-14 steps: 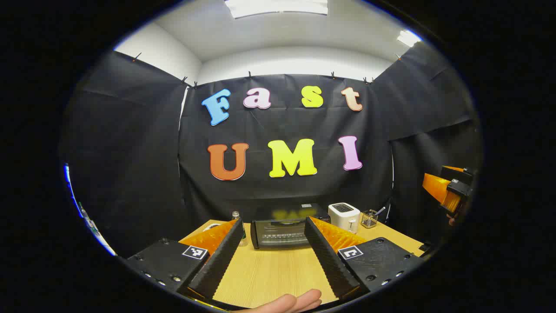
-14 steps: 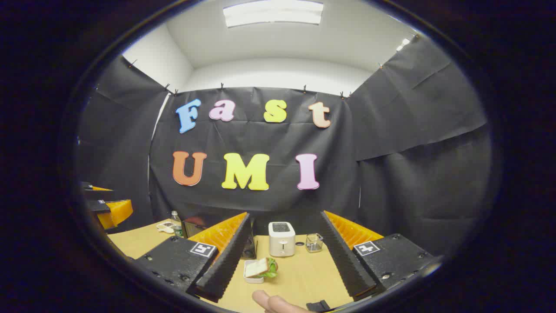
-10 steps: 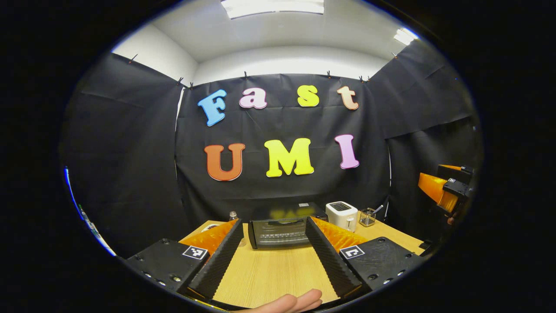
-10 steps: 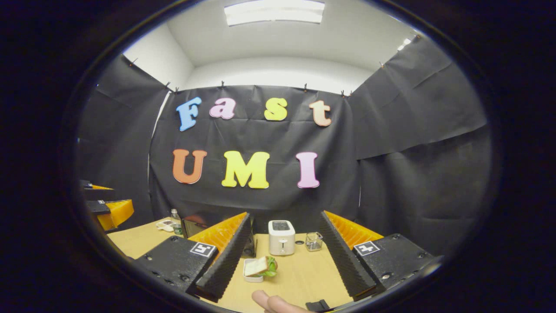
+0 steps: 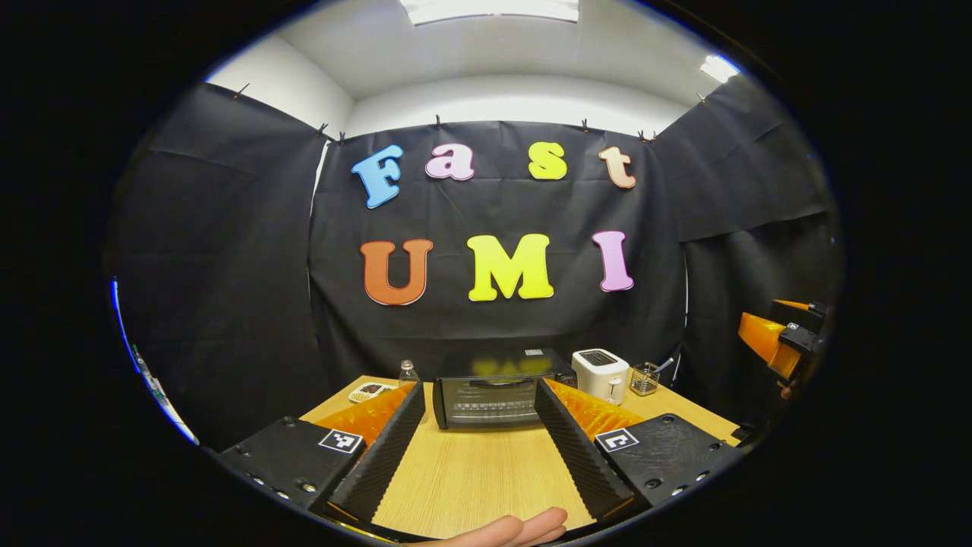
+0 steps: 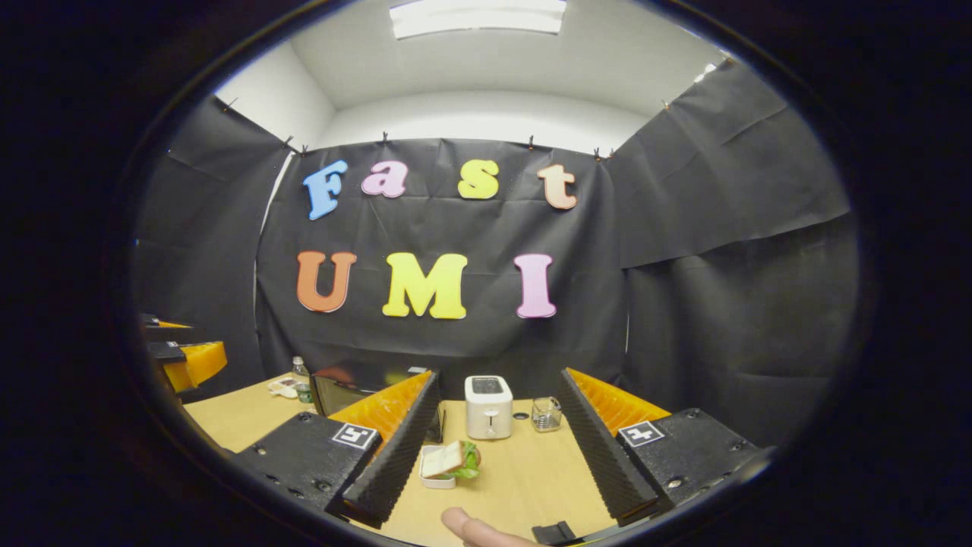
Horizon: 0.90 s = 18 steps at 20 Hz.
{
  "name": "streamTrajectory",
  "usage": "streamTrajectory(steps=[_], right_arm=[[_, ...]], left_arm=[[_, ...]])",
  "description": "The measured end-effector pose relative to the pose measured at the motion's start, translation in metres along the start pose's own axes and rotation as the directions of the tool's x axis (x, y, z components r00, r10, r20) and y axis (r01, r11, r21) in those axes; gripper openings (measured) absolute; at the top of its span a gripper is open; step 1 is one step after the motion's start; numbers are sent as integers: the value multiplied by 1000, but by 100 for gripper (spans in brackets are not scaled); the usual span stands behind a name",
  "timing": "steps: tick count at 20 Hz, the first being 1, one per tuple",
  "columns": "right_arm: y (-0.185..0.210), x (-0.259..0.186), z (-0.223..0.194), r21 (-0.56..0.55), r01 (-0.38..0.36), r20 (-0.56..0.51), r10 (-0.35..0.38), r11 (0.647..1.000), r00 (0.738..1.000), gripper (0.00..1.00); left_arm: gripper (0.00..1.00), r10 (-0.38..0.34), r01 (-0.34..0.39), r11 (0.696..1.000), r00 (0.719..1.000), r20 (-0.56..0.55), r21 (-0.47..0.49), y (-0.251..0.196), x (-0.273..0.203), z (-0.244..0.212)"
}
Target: Open the electric oven with the left hand, put the food in, and close the electric oven.
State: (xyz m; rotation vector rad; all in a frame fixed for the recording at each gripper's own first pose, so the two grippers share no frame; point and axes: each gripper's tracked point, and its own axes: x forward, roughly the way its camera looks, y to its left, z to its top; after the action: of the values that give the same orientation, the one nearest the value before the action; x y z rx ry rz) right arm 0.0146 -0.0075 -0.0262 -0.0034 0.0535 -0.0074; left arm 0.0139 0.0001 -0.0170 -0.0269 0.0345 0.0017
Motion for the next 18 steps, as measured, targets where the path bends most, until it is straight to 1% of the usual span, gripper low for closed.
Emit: streamTrajectory(steps=[1,2,3,4,5,6,7,8,9,10,11,12,17,18], right_arm=[[0,3,-1,2,-1,3,1,1000,1000,100],[-1,7,-3,8,2,5,-2,1000,1000,90],[-1,12,-5,14,6,5,-6,1000,1000,89],[-1,17,-9,15,8,1,-8,1000,1000,89],[0,22,-12,15,9,-2,-9,1000,1000,100],[-1,28,-15,10,17,-3,-17,1000,1000,89],[-3,35,-15,2,28,1,-28,1000,1000,89],[-3,41,-17,-5,31,7,-31,1000,999,100],[-1,48,-18,-6,31,11,-31,1000,999,100],[-1,55,-21,-5,30,9,-29,1000,1000,90],[1,62,-23,-4,25,7,-25,1000,1000,100],[2,70,-25,-3,21,3,-21,1000,1000,90],[2,102,-29,6,13,-12,-13,1000,1000,90],[1,106,-30,10,12,-15,-12,1000,1000,100]], left_arm=[[95,11,-11,1000,1000,0,7,3,2,-2],[95,16,-16,1000,1000,-1,14,4,6,-3],[95,17,-17,1000,1000,-3,15,3,10,-4],[95,12,-12,1000,1000,-9,15,2,14,-6],[95,6,-6,1000,1000,-15,18,-1,20,-7],[95,1,-1,1000,1000,-18,24,-2,27,-9],[95,-3,3,1000,1000,-22,28,-4,35,-11],[95,-7,8,1000,1000,-27,31,-6,45,-13],[95,-10,11,999,999,-38,34,-9,56,-16],[95,-12,14,999,999,-48,41,-11,68,-20],[95,-13,16,999,998,-59,49,-13,80,-24],[95,-17,20,998,997,-70,53,-15,92,-28],[95,-50,56,998,989,-141,40,-28,164,-47],[100,-52,59,997,987,-155,44,-30,179,-50]])
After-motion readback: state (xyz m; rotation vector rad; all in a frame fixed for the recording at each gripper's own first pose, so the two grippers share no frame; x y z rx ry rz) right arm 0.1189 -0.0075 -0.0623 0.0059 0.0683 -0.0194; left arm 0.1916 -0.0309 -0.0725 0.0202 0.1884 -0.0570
